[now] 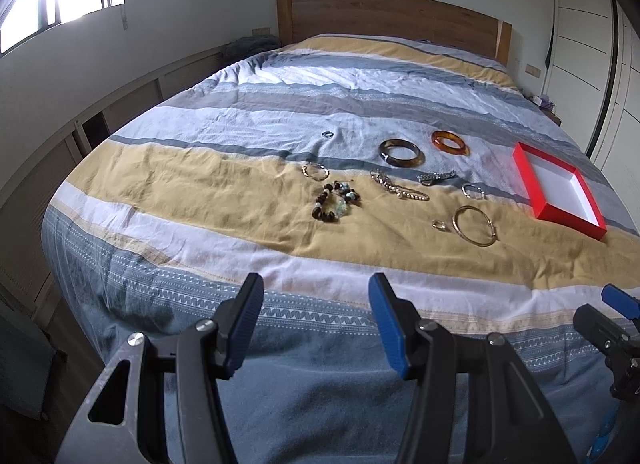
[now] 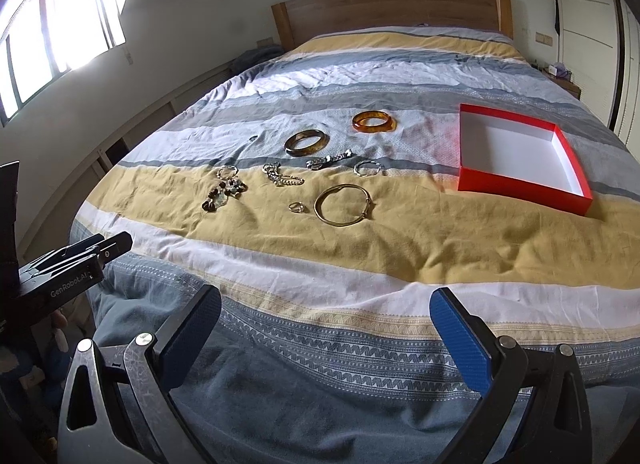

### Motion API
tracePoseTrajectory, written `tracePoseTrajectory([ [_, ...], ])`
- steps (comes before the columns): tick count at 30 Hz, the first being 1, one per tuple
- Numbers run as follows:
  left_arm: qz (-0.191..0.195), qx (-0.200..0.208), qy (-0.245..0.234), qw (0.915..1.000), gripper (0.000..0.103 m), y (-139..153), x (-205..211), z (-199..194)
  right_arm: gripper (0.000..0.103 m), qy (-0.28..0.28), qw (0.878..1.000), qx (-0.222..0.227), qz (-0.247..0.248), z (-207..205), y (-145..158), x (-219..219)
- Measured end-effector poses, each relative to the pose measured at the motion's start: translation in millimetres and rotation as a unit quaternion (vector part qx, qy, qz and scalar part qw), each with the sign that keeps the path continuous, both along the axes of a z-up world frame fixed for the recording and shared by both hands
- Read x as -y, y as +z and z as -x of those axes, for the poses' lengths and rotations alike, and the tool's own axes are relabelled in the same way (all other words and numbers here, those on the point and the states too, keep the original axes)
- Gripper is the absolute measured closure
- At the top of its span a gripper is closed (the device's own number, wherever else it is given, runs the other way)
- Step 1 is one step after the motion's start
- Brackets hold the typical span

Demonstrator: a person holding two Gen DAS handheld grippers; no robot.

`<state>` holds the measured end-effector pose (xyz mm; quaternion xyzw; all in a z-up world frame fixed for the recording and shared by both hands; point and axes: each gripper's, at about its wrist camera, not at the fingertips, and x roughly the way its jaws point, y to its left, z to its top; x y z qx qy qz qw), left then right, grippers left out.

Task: Organize jewelry
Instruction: 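Move both tools toward the jewelry laid out on the bed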

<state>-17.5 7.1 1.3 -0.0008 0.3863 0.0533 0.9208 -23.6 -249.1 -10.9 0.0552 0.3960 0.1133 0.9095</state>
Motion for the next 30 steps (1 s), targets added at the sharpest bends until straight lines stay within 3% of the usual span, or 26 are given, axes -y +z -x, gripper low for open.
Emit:
tracePoseTrajectory([
  [14,-0.01,-0.013,0.0,0.9999,0.05,-13,0,-12,0.006,0.001,1.0,-0.017,-0.018,-15,-12,2],
  [30,-0.009,-0.028,0.008,0.9995,0.05,-26,-8,-27,0.021,0.018,0.999,-0.044,-0.025,-30,-29,-4],
])
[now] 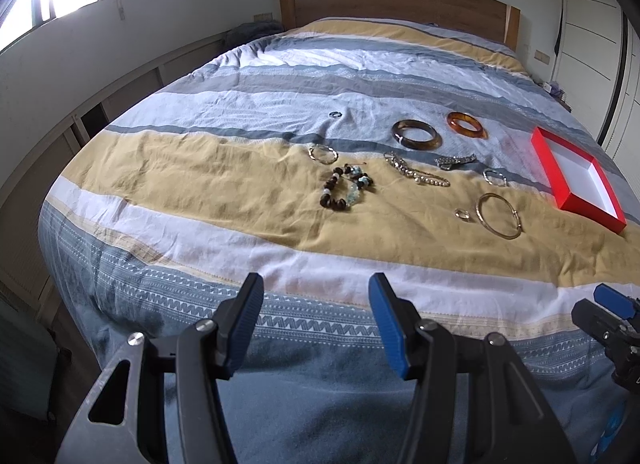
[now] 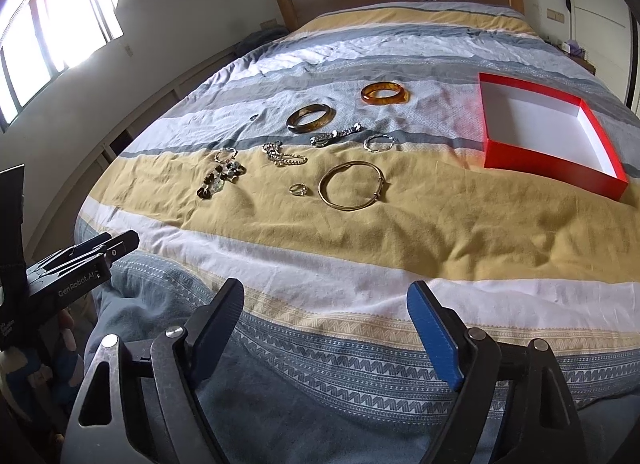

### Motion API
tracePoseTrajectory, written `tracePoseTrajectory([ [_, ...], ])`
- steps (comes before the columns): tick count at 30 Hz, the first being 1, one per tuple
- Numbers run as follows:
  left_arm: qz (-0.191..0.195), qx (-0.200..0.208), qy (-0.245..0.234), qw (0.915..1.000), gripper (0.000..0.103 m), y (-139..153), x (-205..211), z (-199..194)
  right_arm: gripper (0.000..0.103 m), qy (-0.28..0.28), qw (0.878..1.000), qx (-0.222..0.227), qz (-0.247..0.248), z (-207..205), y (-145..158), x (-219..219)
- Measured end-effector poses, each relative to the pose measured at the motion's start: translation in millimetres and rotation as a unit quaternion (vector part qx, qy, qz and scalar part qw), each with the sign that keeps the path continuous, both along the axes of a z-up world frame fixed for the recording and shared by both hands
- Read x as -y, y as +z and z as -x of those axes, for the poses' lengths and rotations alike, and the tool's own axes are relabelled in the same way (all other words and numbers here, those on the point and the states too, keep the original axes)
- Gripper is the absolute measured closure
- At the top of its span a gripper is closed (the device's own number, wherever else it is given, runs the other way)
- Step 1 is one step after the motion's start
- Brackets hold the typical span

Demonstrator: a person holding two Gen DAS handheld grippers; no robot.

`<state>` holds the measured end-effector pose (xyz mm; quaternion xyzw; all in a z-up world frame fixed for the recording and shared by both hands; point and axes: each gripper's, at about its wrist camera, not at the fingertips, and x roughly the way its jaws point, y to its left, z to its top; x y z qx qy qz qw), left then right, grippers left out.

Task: Organize jewelry
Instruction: 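Move both tools toward the jewelry laid out on the bed, then grasp the dark beaded bracelet with the left tool while the right tool grasps the small silver ring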

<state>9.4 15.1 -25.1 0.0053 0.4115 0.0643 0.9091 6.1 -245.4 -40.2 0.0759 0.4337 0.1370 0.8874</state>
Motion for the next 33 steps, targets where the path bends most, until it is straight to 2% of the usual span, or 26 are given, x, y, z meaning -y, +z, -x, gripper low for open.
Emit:
tracePoseTrajectory([
  [15,0.012,-0.021,0.002,0.9997,0.05,-12,-11,-24,0.04,0.042,0.998,-0.03,-0.033,-26,-15,-14],
  [26,0.042,-0.035,-0.004,0.9985,0.05,-18,-21,-54,0.045,0.074,0.995,-0.051,-0.04,-57,-24,-35],
  [33,0.058,-0.054,0.005,0.9968,0.05,-32,-35,-78,0.048,0.088,0.992,-0.075,-0.046,-85,-37,-50],
])
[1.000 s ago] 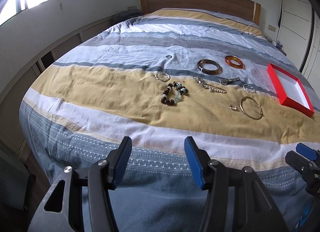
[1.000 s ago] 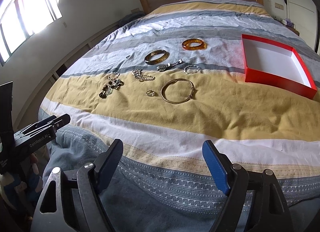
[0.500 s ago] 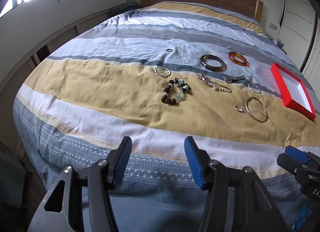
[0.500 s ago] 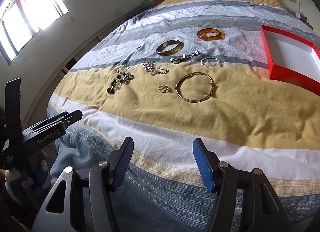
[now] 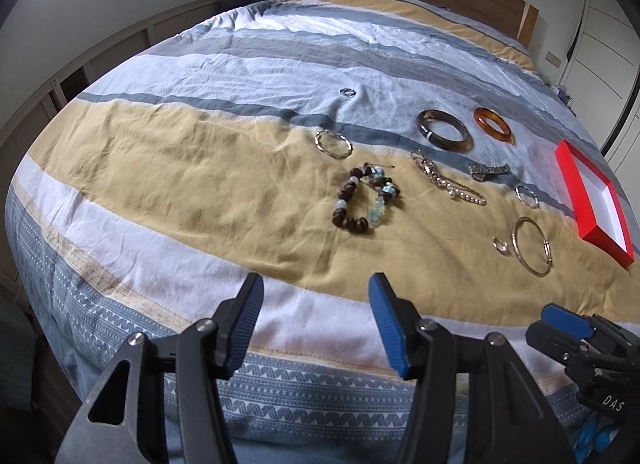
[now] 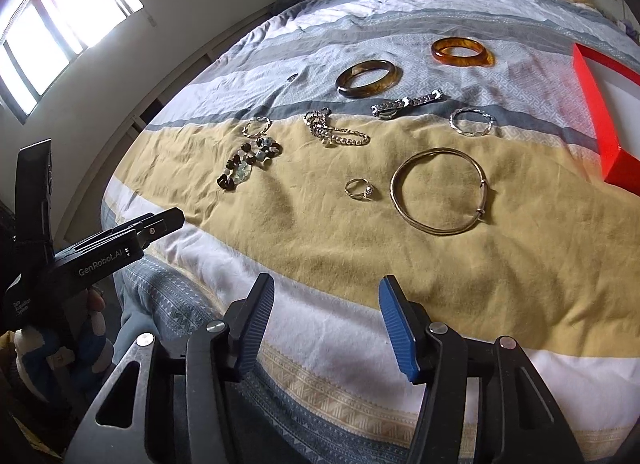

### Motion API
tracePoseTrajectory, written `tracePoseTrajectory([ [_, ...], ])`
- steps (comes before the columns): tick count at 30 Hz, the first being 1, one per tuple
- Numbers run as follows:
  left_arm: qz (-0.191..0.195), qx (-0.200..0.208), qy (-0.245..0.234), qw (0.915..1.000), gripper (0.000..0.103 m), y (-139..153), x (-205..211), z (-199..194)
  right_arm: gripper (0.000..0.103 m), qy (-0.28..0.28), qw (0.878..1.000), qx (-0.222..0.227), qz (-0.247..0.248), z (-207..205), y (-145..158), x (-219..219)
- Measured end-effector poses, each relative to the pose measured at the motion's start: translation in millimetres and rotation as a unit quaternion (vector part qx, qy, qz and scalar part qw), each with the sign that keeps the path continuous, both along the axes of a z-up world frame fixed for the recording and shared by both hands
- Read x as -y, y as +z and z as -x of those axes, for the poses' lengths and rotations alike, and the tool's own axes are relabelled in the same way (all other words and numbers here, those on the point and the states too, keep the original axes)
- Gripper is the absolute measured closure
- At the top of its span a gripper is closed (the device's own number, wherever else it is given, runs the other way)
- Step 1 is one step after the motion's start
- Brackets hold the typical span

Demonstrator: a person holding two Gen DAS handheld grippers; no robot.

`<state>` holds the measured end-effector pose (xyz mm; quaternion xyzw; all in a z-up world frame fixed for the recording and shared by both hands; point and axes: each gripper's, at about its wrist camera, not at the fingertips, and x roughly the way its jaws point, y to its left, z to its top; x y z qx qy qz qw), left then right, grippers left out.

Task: Organize jewelry
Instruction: 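Grasp the dark beaded bracelet with the left tool while the right tool grasps the small silver ring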

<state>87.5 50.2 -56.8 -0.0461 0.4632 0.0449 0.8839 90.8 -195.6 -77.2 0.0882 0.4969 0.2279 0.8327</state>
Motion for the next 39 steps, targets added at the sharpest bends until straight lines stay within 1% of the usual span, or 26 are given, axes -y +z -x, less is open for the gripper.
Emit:
tracePoseTrajectory([
  [9,0.01,-0.004,-0.008,0.9999,0.05,-10,-8,-35,0.048,0.011,1.0,-0.011,-0.001,-36,-13,-21],
  [12,0.01,-0.003,-0.017,0.9998,0.05,-13,-6,-45,0.048,0.009,1.0,-0.012,0.001,-46,-17,-23],
  [15,0.019,-0.009,-0.02,0.9996,0.05,-18,-6,-54,0.048,0.007,1.0,-0.012,0.002,-53,-19,-24],
  [22,0.024,-0.014,-0.028,0.9992,0.05,-27,0,-69,0.05,-0.001,1.0,-0.009,0.0,-68,-22,-23],
  [31,0.033,-0.019,-0.021,0.999,0.05,-35,-3,-85,0.054,-0.002,1.0,-0.003,-0.002,-79,-25,-22],
  [34,0.033,-0.02,-0.023,0.999,0.05,-37,-1,-89,0.056,-0.002,1.0,-0.003,0.0,-83,-26,-23],
  [37,0.039,-0.019,-0.035,0.9984,0.05,-36,2,-89,0.059,-0.002,1.0,-0.003,0.0,-84,-28,-22],
  [39,0.045,-0.018,-0.038,0.9981,0.05,-36,3,-90,0.063,-0.002,1.0,-0.002,0.001,-84,-28,-22],
])
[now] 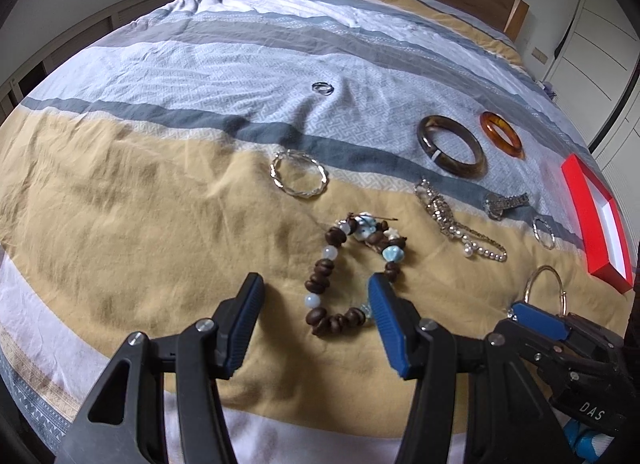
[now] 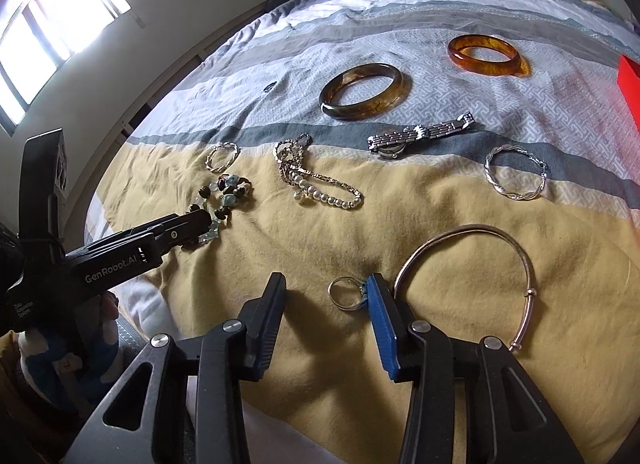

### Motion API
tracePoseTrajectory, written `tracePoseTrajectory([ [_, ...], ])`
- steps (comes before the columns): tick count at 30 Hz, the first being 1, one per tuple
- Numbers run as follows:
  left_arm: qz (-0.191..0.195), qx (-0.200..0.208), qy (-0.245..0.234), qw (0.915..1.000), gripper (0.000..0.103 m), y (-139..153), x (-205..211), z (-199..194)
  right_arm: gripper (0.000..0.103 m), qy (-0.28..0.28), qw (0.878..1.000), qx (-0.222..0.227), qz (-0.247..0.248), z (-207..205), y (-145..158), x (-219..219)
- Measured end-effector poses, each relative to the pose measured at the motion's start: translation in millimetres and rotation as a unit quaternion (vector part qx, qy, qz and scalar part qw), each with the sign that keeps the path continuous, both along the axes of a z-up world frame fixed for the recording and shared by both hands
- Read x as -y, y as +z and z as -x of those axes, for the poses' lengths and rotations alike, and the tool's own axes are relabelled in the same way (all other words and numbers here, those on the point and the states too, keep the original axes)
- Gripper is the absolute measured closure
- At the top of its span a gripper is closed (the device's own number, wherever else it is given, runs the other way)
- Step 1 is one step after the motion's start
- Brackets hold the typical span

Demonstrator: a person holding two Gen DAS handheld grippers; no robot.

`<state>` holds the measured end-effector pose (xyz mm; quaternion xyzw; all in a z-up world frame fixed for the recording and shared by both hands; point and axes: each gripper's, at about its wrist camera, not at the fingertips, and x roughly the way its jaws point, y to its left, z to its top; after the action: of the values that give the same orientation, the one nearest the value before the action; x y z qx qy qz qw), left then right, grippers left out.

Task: Organize jewelry
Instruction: 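Grasp the dark beaded bracelet with the left tool while the right tool grasps the small silver ring, then carry the beaded bracelet and silver ring over the red box with both tools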

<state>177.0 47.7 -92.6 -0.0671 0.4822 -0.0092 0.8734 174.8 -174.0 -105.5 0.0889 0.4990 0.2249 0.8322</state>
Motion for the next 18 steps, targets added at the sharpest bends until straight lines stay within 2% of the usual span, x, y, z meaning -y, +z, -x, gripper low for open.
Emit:
tracePoseTrajectory([
  [2,0.009,-0.002,0.005,0.9999,0.051,-1,-2,-1,0.067,0.0,1.0,0.0,0.001,0,-1,2],
  [3,0.011,-0.002,0.009,0.9999,0.055,-1,-4,-2,0.071,0.0,1.0,0.001,0.002,0,-1,2],
  [7,0.008,-0.009,0.007,0.9999,0.084,-5,-4,-3,0.08,0.002,1.0,0.002,0.008,1,-3,5],
  [9,0.003,-0.008,-0.002,1.0,0.093,-5,0,-1,0.083,0.005,1.0,0.003,0.011,1,-3,5],
  [18,-0.017,0.02,0.003,0.9996,0.094,18,2,10,0.084,0.017,1.0,0.015,0.018,11,11,2],
])
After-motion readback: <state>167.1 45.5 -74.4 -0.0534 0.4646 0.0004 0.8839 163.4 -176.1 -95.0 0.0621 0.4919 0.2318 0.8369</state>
